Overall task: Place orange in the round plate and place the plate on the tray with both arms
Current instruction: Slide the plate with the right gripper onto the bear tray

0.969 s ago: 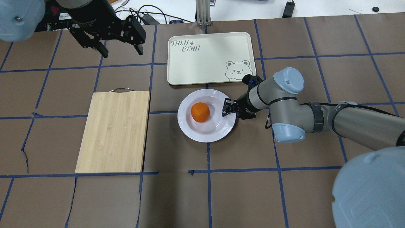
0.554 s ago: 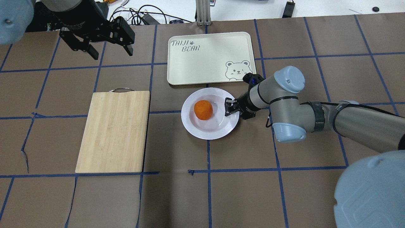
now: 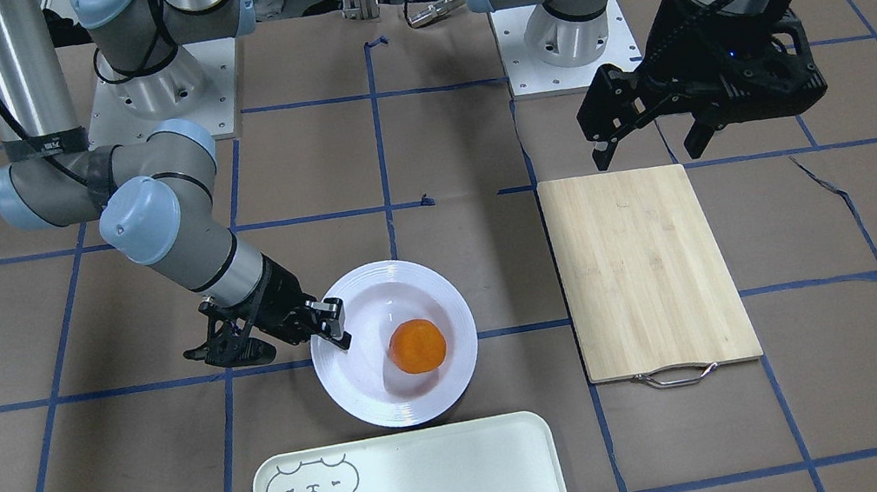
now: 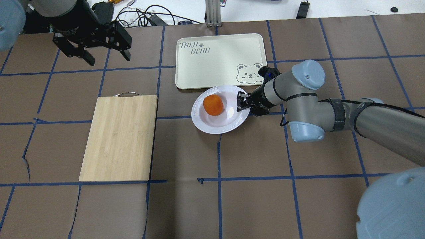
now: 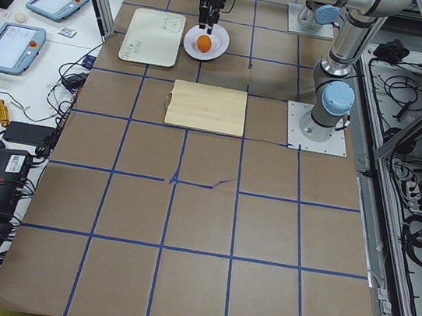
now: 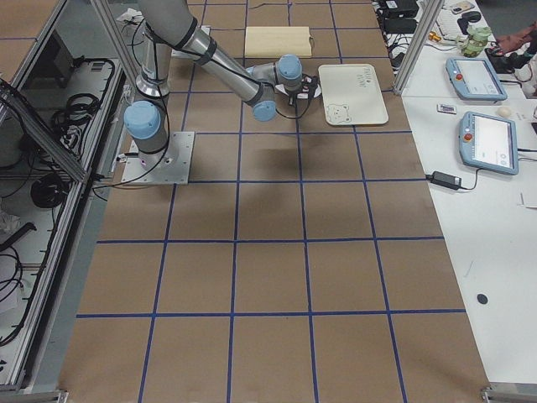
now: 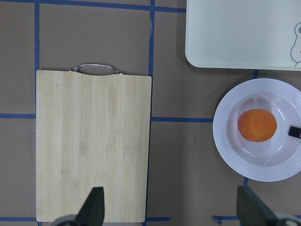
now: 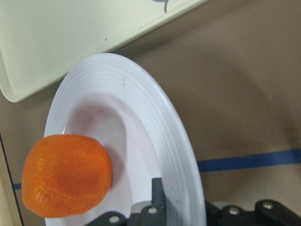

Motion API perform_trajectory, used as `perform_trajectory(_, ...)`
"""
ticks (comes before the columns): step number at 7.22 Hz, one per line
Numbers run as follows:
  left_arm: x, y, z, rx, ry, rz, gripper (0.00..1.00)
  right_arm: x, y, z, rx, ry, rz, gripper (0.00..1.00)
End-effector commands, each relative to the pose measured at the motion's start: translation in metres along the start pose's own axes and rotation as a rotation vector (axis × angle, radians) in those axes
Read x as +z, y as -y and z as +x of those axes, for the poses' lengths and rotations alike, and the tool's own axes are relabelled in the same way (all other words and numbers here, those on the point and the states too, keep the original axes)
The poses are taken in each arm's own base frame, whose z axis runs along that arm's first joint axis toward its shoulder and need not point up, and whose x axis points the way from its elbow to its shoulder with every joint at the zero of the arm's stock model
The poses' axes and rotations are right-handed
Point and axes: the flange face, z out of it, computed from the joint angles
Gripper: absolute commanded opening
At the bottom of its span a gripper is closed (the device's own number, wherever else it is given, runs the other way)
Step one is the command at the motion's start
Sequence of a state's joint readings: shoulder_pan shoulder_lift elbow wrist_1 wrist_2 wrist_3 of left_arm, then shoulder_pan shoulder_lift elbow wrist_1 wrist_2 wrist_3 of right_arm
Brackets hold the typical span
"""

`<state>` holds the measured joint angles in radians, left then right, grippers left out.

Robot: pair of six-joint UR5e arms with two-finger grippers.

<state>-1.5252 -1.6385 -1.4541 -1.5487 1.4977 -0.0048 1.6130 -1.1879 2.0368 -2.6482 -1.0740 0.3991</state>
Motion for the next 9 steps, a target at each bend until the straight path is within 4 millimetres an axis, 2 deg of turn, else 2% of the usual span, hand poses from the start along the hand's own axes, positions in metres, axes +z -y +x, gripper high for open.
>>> perform_trajectory(1,0.001,0.002,-0.001,0.003,0.013,0.026,1.00,-0.010,0.011,-0.007,0.027,0.020,0.026,0.14)
perform_trajectory(2,0.004,0.003,-0.009,-0.002,0.073,0.023,1.00,-0.020,0.024,-0.013,0.019,0.030,0.054,0.12)
perform_trajectory(4,0.013,0.004,-0.009,0.000,0.078,0.011,1.00,-0.055,0.069,-0.048,-0.050,0.071,0.162,0.12)
perform_trajectory(5,0.015,0.007,-0.008,-0.006,0.069,0.015,1.00,-0.047,0.099,-0.053,-0.054,0.073,0.179,0.12)
perform_trajectory(7,0.019,0.009,-0.006,-0.014,0.065,0.011,1.00,-0.011,0.173,-0.061,-0.071,0.085,0.214,0.12)
perform_trajectory(8,0.004,0.001,-0.004,-0.008,0.072,0.032,1.00,0.008,0.197,-0.059,-0.074,0.086,0.220,0.12)
perform_trajectory(9,-0.001,-0.003,-0.003,-0.005,0.078,0.040,1.00,0.032,0.206,-0.048,-0.064,0.076,0.202,0.11)
